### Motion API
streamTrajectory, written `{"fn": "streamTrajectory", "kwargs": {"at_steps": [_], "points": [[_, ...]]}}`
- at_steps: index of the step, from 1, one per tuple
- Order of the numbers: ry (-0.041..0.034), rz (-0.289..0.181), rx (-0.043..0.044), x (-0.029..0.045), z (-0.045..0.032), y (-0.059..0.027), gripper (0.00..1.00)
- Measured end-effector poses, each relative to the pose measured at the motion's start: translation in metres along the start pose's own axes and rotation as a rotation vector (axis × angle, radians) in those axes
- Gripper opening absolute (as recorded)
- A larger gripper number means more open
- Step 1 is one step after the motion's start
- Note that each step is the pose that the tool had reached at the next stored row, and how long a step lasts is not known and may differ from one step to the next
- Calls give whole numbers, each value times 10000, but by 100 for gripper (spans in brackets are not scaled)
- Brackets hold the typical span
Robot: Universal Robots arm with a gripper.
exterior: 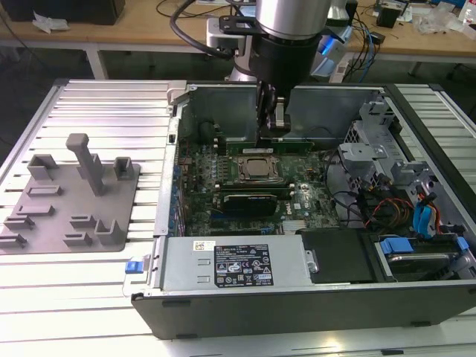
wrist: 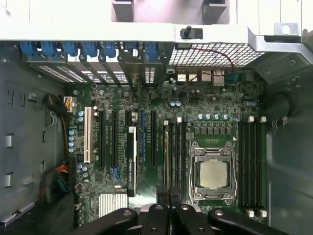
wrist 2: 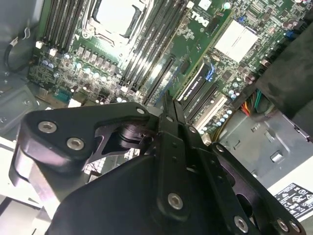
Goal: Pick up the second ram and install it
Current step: 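Pick up the second ram and move it above second insertion slot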
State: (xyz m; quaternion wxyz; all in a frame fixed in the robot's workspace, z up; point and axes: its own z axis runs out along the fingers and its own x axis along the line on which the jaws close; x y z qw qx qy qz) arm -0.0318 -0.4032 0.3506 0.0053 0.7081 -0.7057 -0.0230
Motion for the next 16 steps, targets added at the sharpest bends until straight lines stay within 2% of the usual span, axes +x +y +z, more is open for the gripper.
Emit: {"fn": "streamTrajectory", "kwargs": {"at_steps": [11,12,16], "points": [[0,0,0,-176,66,-3,9],[-1,-1,-1,-213,91,-4,9],[-1,-1,0,-254,191,-4,9]]}}
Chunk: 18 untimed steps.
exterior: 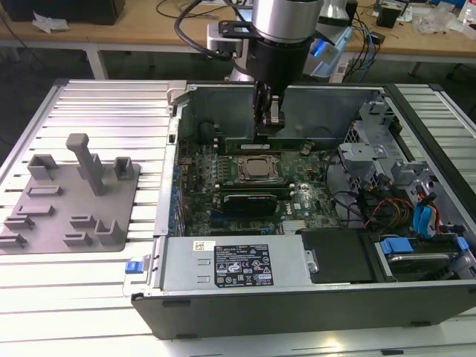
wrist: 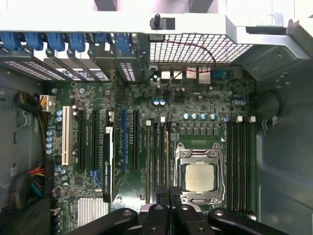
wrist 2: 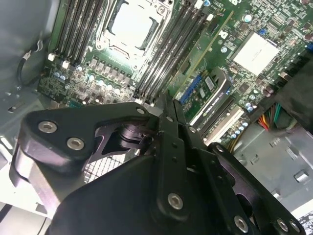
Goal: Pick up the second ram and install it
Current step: 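Pick up the second ram and move it above second insertion slot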
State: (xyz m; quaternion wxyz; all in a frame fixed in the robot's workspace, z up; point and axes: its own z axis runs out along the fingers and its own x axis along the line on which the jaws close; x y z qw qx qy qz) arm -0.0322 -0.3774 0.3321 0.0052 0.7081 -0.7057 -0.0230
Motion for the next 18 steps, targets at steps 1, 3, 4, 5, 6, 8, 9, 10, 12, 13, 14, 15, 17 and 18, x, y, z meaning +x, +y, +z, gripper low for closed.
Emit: {"fn": "streamTrajectory", "kwargs": {"at_steps": [1,3,4,5,6,8,9,10,12,13,14,15,17,18], "points": [[2,-1,-1,-5,23,-1,9],[0,0,0,-10,50,-2,9],[0,1,-1,-13,65,-2,9],[0,0,0,-16,75,-3,9],[0,0,0,-17,81,-3,9],[0,1,0,-27,112,-4,9],[0,1,0,-31,131,-5,9],[1,0,0,-32,144,-5,9],[7,0,-2,-32,153,-5,9],[7,1,0,-32,154,-5,9],[7,1,-1,-33,155,-5,9],[9,1,-1,-33,155,-5,9],[18,1,0,-33,158,-6,9],[20,1,-1,-33,159,-6,9]]}}
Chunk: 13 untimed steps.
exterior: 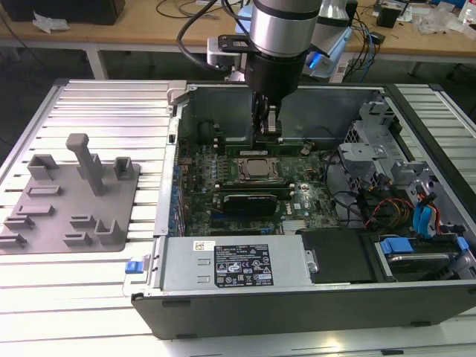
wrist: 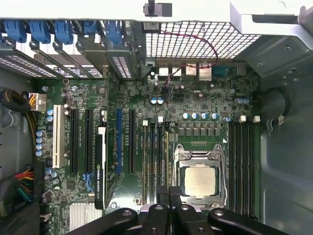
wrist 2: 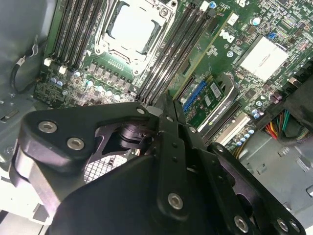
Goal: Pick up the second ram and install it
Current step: 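Pick up the second ram and move it above second insertion slot, then insert the second ram into the second slot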
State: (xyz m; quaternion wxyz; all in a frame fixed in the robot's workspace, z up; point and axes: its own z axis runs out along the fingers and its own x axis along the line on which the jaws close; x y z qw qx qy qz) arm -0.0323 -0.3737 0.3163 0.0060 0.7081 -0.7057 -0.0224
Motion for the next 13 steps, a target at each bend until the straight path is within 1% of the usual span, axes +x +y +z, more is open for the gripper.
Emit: {"fn": "streamTrajectory", "kwargs": {"at_steps": [9,10,13], "points": [[18,1,0,-1,7,0,9],[13,1,3,-1,13,-1,9],[18,1,0,1,67,-2,9]]}}
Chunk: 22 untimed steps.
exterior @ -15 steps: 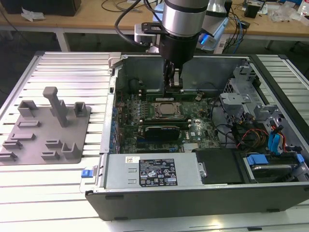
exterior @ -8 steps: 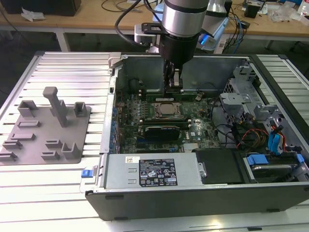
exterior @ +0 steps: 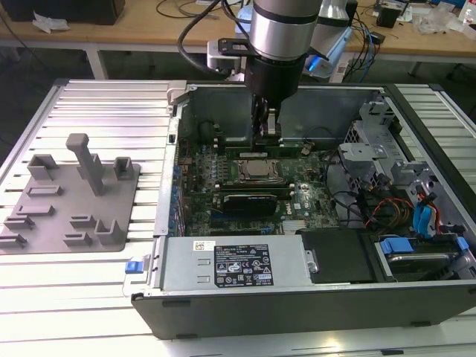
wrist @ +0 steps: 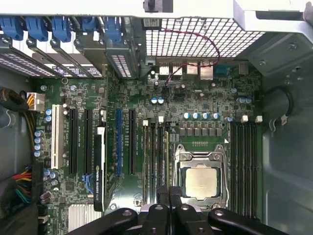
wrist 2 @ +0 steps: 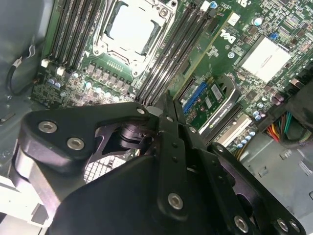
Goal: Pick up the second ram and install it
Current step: 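Insert the second ram into the second slot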
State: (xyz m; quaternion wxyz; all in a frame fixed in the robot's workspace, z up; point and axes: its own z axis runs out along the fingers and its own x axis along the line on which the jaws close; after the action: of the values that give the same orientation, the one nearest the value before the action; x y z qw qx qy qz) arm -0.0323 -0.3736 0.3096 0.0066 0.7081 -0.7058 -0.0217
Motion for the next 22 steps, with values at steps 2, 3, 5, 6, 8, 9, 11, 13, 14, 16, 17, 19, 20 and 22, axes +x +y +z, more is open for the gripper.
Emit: {"fn": "streamTrajectory", "kwargs": {"at_steps": [2,3,5,6,8,9,11,13,14,16,17,19,20,22], "points": [[-1,-1,0,1,47,-2,9],[2,0,0,2,76,-3,9],[1,0,1,3,137,-5,9],[3,2,1,3,155,-4,9],[10,-1,2,4,189,-5,9],[10,0,2,4,197,-5,9],[10,1,2,5,222,-6,9],[11,0,2,5,242,-7,9],[10,0,2,5,251,-7,9],[11,0,2,6,274,-8,9],[10,0,2,6,286,-9,9],[11,0,2,6,301,-9,9],[11,0,2,7,310,-10,9],[12,0,2,7,317,-10,9]]}}
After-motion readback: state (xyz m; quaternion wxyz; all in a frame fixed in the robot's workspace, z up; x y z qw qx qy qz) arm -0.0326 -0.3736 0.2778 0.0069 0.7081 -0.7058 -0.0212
